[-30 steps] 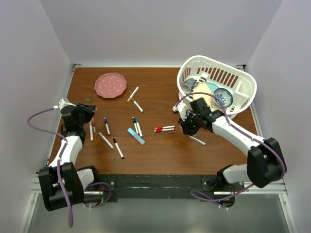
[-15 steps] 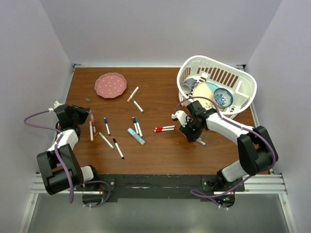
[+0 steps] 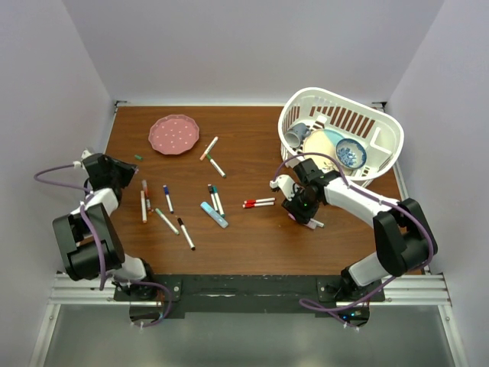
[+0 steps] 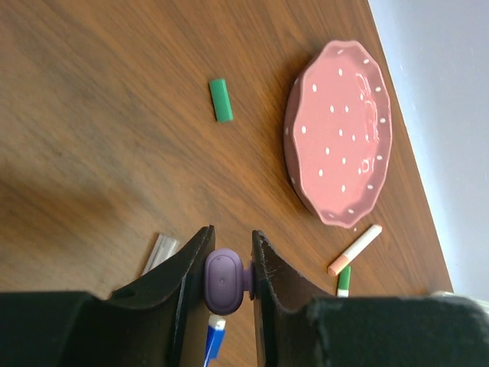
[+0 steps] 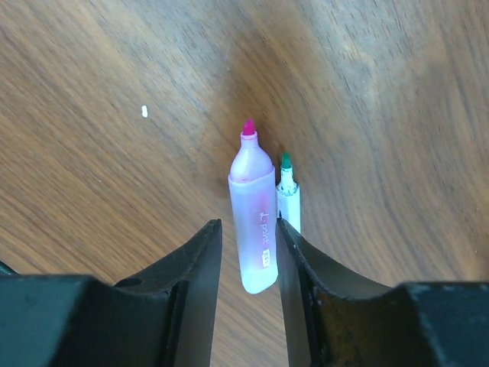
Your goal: Open the pen caps
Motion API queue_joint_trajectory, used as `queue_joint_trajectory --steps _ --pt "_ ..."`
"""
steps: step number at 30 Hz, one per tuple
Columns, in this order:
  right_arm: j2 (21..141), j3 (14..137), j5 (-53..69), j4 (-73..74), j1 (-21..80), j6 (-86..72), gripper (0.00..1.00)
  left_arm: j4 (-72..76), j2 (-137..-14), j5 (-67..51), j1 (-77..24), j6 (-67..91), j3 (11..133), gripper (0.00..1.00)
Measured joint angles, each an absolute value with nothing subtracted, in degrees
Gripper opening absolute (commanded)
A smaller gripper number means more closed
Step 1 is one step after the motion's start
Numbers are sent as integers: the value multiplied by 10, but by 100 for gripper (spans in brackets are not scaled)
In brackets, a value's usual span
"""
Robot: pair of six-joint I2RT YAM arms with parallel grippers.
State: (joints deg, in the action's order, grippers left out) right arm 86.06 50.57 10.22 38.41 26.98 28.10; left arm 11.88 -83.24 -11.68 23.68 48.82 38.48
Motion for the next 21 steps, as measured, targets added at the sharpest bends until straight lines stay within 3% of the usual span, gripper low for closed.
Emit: queue_joint_trajectory --steps 8,16,21 --pt "844 507 100 388 270 283 51 97 -901 -96 237 466 456 8" --pt "813 515 101 396 270 293 56 79 -995 -89 237 449 533 24" --pt "812 515 102 398 269 296 56 69 -1046 -92 237 447 560 45"
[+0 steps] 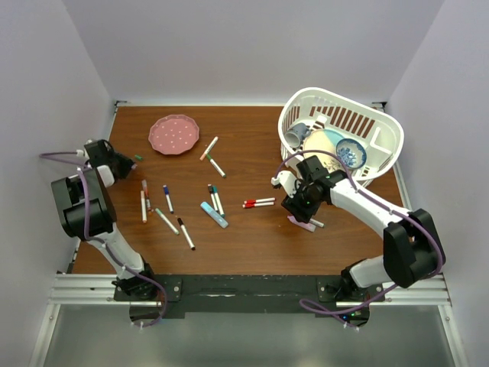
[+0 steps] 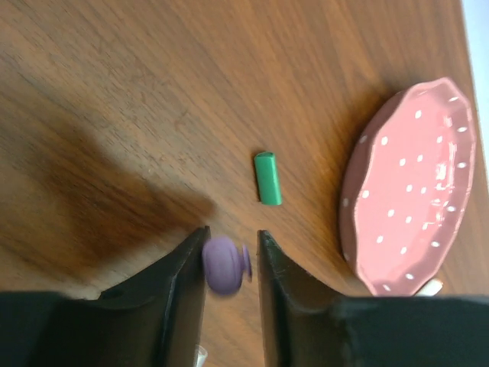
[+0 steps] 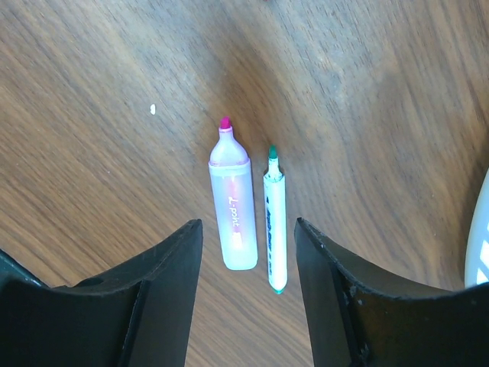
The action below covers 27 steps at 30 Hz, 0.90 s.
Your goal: Open the pen caps
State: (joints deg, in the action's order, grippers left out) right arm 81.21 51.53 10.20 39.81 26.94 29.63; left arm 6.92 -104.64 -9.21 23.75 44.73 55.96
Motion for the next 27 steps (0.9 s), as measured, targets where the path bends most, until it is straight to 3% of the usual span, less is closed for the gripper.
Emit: queue_joint_trajectory --steps 5,10,11,18,22,24,27 --pt "812 515 103 399 269 297 59 56 -1052 -98 237 439 571 61" --pt "811 515 116 400 267 302 70 49 -1044 -106 237 428 579 71" --pt "811 515 121 400 267 305 71 50 -1037 -113 237 427 577 84" --pt "776 515 197 413 266 348 73 114 -858 -186 229 423 480 90" --pt "740 515 276 418 266 429 82 131 -754 -227 207 409 446 94" --pt "724 515 319 423 267 491 82 126 -705 -244 190 394 429 95" --pt "738 535 342 433 281 552 71 102 -639 -268 150 356 414 96"
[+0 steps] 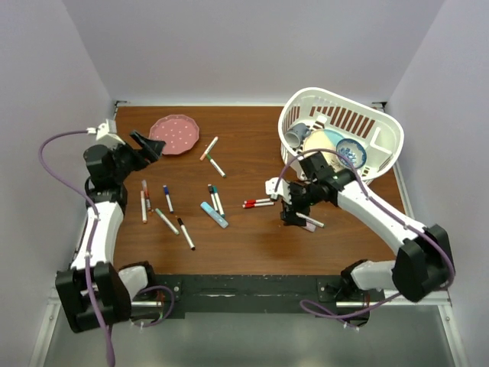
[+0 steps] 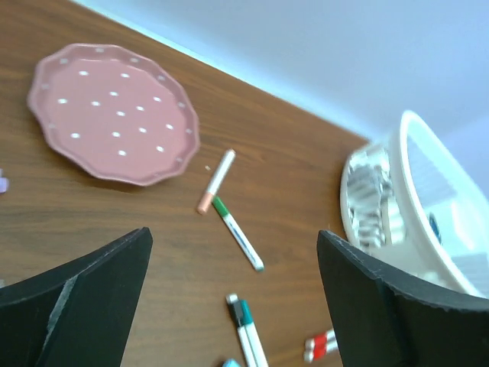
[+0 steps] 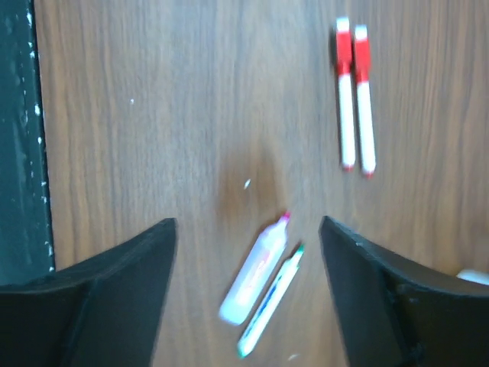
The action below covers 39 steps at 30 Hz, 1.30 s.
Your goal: Open the pen caps
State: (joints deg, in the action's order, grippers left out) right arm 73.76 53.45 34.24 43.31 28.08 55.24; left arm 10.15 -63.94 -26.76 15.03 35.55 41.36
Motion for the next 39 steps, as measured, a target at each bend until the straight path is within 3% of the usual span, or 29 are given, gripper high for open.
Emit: queue_joint_trajectory --steps 4,9,15,24,34,37,39 --pt "849 643 313 431 320 528 69 54 -560 -276 111 294 392 100" --pt "1035 850 229 409 367 366 72 4 -471 -241 80 256 346 100" --pt "1251 1096 189 409 384 164 76 -27 -463 -190 79 248 345 100" --pt "1430 1279 92 414 395 24 70 -41 -457 -164 82 249 345 100" --pt "1462 1322 39 415 415 13 43 -41 -457 -162 86 252 345 100" --pt "1462 1320 20 415 421 24 32 -41 -458 -161 86 261 345 100" --pt "1461 1314 5 409 423 33 19 -40 -463 -165 88 265 345 100"
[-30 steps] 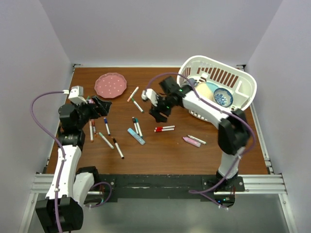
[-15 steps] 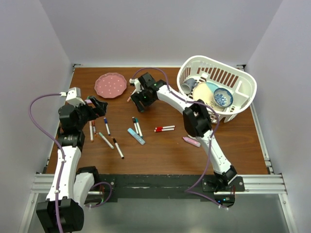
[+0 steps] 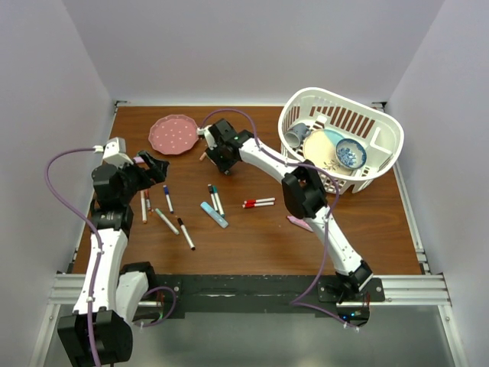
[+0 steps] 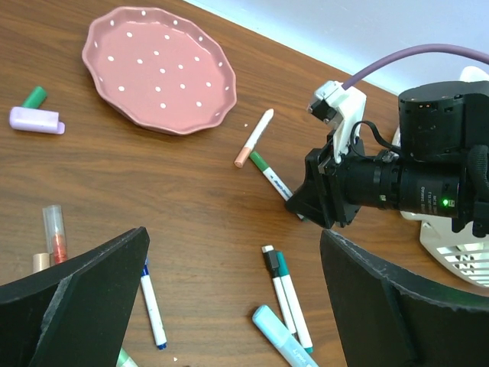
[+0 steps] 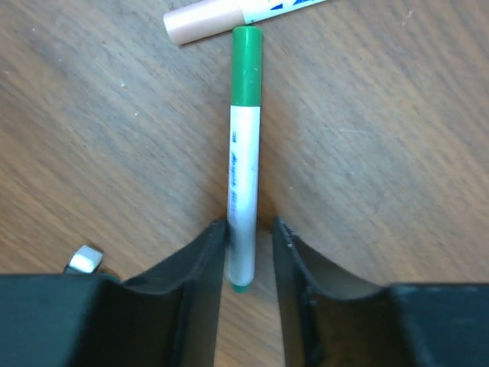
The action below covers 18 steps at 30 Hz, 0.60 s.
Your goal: Open the pen caps
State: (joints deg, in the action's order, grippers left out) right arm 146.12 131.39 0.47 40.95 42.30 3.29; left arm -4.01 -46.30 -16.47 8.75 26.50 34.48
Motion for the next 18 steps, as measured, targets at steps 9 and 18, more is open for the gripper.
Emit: queue_joint_trajectory --steps 9,18 --pt "1367 1157 -19 384 423 66 0 92 -493 -281 108 346 257 100" --pt "1159 932 83 376 409 111 0 404 -623 -400 72 595 81 98"
